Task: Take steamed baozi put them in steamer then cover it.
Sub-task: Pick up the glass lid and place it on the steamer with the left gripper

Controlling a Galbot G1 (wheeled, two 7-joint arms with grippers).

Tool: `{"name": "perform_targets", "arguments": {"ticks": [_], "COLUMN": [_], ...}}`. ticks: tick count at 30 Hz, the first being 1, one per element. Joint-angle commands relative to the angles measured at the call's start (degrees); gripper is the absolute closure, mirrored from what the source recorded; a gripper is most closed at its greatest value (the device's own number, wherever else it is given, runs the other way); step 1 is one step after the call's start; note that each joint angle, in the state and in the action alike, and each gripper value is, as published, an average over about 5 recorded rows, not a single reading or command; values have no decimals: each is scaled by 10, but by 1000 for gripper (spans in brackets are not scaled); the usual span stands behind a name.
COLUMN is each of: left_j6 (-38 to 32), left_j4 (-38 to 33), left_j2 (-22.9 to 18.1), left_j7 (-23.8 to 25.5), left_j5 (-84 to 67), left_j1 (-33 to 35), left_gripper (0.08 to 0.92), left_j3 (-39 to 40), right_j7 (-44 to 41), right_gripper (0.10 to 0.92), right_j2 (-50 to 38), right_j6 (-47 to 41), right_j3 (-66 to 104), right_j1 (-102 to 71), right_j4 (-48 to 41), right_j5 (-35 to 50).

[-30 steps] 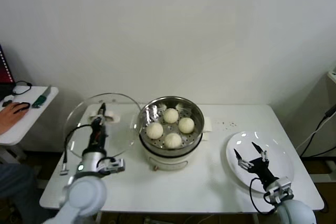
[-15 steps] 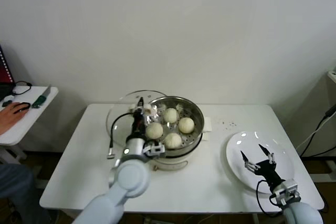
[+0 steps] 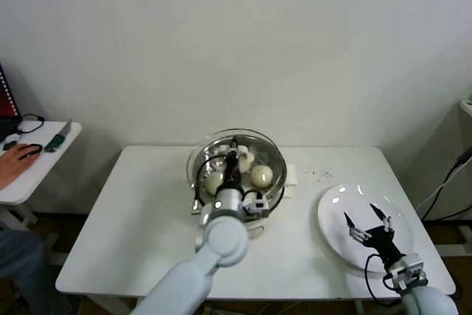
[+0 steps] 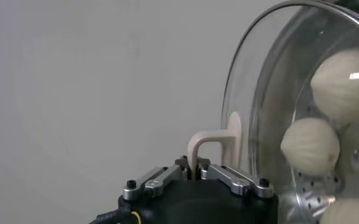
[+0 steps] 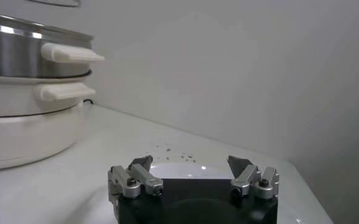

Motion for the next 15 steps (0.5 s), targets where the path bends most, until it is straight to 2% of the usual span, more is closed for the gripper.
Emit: {"name": "perform_targets", "arguments": {"ticks": [1, 15], "left_j6": [28, 28], "left_j4": [52, 78], "left_j2": [-26, -25], "left_j7": [10, -17], "left_j5": [7, -5], "left_j1": [-23, -28], "left_gripper": [849, 849], "left_j3": [21, 23], "right_j7": [0, 0], "right_gripper": [203, 203], "right_j2": [8, 17], "right_j6": [1, 4], "right_j3": [3, 0], "right_j1": [2, 7], "right_j4": [-3, -9], "right_j5": [-5, -12]}}
